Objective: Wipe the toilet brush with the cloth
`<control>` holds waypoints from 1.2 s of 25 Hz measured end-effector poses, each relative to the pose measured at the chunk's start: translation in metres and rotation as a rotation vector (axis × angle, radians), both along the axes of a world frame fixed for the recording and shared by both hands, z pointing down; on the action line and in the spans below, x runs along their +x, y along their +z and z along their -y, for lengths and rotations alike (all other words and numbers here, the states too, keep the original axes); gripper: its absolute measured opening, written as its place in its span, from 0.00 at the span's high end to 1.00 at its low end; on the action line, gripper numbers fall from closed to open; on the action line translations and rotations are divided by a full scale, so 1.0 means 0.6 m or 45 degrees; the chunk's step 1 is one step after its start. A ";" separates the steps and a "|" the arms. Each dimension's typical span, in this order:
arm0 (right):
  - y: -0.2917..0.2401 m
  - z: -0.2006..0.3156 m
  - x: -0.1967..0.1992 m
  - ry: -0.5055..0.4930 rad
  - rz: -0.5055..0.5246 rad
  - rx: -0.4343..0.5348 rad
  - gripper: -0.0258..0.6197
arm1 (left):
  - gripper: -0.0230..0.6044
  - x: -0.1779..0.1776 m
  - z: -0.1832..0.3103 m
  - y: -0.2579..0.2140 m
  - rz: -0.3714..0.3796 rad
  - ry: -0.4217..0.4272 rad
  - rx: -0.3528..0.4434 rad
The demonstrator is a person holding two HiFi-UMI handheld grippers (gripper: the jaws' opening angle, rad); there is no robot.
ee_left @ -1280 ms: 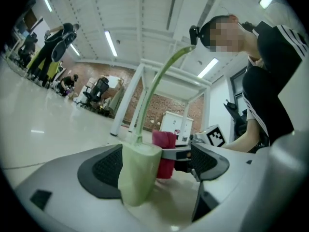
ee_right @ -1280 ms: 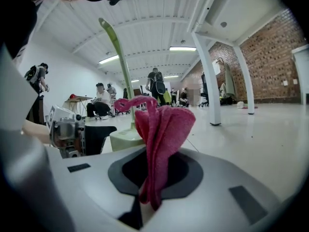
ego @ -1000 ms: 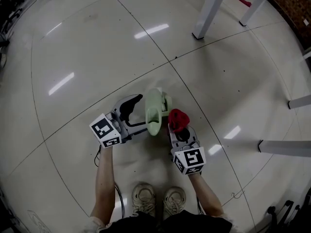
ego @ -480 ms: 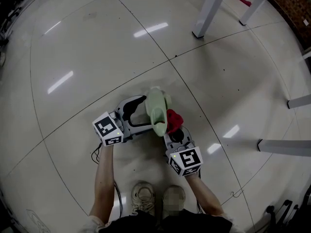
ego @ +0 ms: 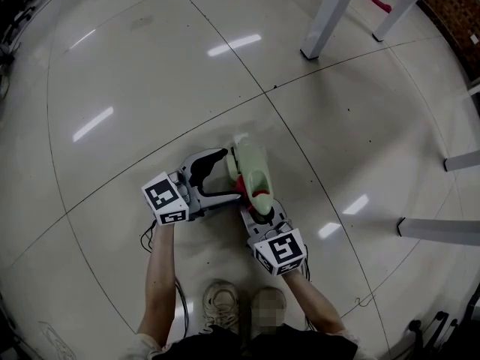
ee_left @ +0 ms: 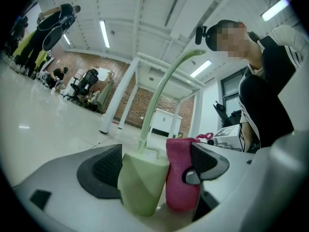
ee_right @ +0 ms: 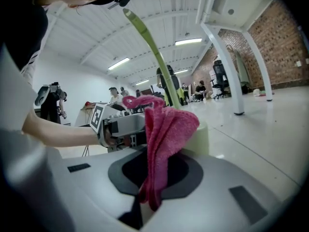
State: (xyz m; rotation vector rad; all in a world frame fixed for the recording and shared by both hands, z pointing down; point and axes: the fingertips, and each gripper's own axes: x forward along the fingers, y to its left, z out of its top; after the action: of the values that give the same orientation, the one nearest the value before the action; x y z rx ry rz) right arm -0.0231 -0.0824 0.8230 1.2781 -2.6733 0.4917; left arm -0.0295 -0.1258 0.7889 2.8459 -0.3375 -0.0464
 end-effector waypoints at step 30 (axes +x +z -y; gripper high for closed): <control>0.013 0.139 0.118 0.188 -0.247 0.048 0.91 | 0.29 0.045 -0.111 0.027 0.039 0.091 -0.060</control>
State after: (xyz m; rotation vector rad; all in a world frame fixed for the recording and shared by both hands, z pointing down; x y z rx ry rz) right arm 0.0479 -0.1658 0.8310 1.4604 -2.4531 0.3167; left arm -0.0022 -0.0593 0.8049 2.8119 -0.2395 0.0188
